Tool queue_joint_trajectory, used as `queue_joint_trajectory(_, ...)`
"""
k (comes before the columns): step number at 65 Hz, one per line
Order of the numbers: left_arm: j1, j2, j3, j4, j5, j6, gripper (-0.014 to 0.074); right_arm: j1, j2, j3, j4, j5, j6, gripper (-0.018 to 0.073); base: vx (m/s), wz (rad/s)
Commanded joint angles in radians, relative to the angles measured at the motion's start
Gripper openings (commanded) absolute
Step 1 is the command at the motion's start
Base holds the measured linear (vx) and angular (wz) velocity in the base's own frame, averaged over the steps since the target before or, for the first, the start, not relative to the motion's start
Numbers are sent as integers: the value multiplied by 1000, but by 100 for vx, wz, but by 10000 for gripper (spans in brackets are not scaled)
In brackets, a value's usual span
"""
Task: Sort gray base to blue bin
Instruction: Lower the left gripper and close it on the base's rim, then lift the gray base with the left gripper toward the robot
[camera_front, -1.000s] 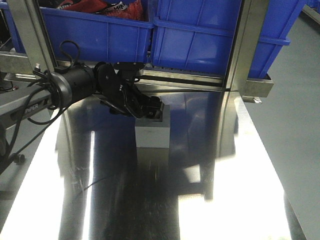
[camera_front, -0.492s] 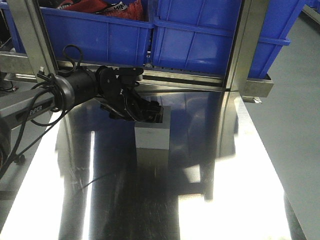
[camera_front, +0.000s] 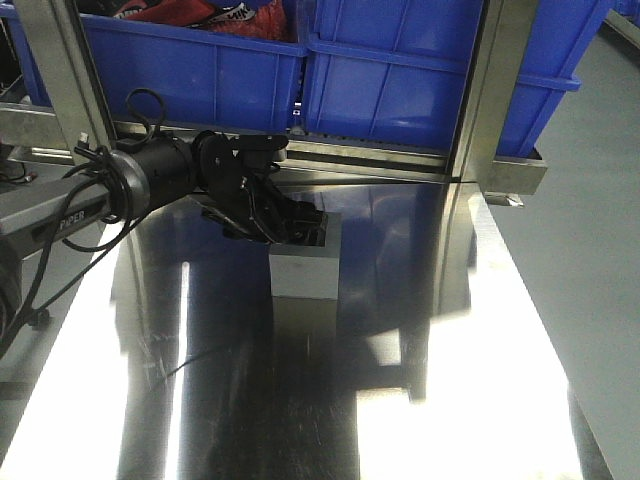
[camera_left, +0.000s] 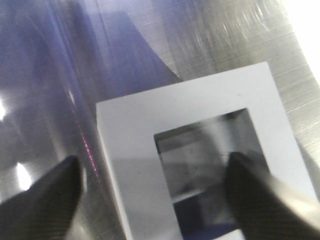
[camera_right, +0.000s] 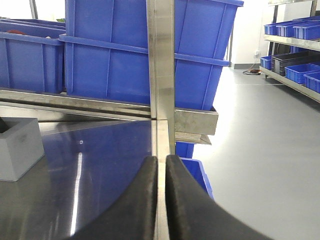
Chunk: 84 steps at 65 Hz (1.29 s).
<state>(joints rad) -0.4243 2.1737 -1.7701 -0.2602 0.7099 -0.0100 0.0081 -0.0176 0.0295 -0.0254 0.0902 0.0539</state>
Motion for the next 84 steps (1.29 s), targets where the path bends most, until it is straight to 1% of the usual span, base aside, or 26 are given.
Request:
queue_joint_trajectory(1, 4, -56, -27, -7, -16, -2, 484, -4, -8, 1, -6, -74, -7, -4, 0, 0)
queue_joint_trajectory(20, 4, -56, -27, -7, -1, -2, 392, -4, -8, 1, -6, -74, -7, -4, 0, 0)
queue_joint_trajectory(30, 4, -56, -27, -7, 16, -2, 314, -4, -8, 1, -6, -74, -7, -4, 0, 0)
queue_joint_trajectory(41, 4, -56, -27, -7, 20, -2, 204, -4, -8, 1, -6, -74, -7, -4, 0, 0)
queue_joint_trajectory(50, 4, -56, -27, -7, 20, -2, 153, -4, -8, 1, -6, -74, -7, -4, 0, 0)
queue_joint_trajectory(64, 4, -65, -27, -7, -3, -2, 148, -4, -8, 1, -6, -74, -7, -4, 0, 0)
queue_joint_trajectory(79, 4, -167, -27, -7, -122, 3, 151, -4, -8, 1, -6, -74, -7, -4, 0, 0)
queue_joint_trajectory(84, 4, -216, -27, -7, -150, 23, 151, -4, -8, 1, -6, -74, -7, -4, 0, 0)
